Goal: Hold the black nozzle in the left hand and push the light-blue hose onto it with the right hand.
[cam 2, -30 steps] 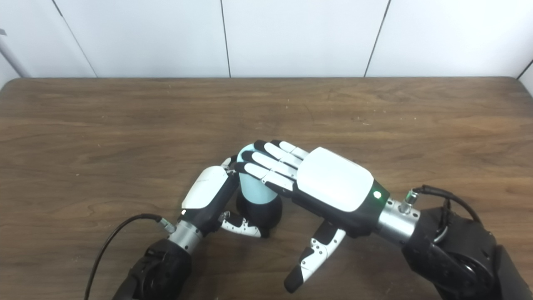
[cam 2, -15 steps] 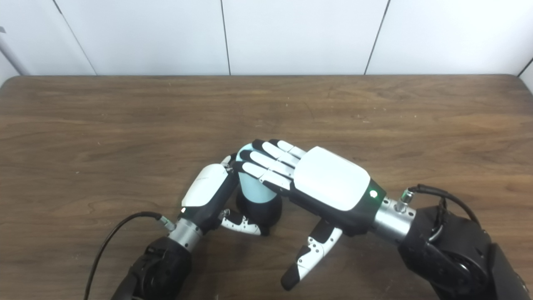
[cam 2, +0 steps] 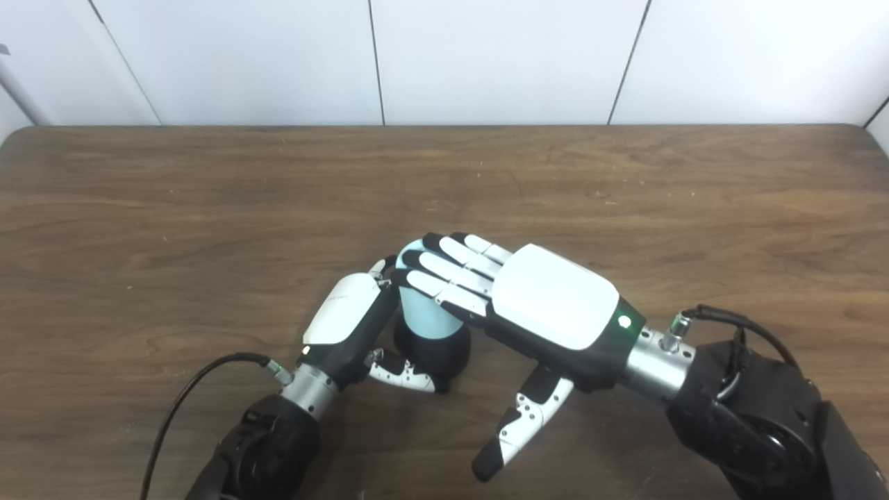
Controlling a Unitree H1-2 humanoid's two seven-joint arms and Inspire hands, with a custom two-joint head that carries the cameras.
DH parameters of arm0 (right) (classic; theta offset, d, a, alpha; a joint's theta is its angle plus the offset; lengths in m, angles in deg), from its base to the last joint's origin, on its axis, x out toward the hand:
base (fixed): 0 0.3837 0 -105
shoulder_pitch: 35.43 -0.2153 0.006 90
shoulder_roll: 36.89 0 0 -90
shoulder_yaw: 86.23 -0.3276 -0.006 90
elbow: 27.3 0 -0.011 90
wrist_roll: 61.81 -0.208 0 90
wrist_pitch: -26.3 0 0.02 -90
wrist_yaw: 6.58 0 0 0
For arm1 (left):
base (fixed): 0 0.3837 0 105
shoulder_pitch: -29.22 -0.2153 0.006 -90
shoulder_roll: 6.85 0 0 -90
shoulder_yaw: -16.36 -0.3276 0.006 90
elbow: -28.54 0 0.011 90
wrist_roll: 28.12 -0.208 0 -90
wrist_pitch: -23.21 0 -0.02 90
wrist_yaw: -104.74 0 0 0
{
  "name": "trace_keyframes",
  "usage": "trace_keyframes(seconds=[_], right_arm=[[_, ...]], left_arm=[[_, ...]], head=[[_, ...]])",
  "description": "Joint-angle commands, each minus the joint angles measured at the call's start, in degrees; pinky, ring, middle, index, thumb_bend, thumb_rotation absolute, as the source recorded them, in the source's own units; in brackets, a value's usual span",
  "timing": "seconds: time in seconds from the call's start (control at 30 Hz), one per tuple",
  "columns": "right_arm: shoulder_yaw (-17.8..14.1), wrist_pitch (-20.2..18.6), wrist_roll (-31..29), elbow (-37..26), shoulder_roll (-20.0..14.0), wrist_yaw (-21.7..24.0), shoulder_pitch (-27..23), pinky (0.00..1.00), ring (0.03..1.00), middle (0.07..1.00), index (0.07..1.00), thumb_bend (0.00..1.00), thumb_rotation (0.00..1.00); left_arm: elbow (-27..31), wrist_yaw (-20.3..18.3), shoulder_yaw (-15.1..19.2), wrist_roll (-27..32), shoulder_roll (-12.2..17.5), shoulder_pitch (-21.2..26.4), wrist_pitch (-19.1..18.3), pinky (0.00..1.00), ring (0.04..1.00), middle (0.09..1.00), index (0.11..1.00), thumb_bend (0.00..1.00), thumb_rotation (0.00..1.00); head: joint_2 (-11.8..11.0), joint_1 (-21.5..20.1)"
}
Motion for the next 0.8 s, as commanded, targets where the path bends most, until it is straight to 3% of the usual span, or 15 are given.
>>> trace_keyframes(seconds=[0.0, 0.77], right_arm=[[2.4, -0.2, -0.1, 2.5, -2.7, 5.3, 2.2, 1.0, 1.0, 1.0, 1.0, 0.78, 1.0], [2.0, -0.5, -0.6, 2.1, -3.3, 4.1, 3.0, 1.0, 1.0, 1.0, 1.0, 0.75, 1.0]], left_arm=[[-2.4, -2.7, 0.3, -1.6, 1.2, -1.6, -4.3, 1.0, 0.636, 0.481, 0.491, 0.52, 0.0], [-2.5, -2.8, 0.6, -1.3, 1.5, -1.3, -4.2, 1.0, 0.635, 0.483, 0.49, 0.52, 0.0]], head=[[0.1, 0.1], [0.3, 0.0]])
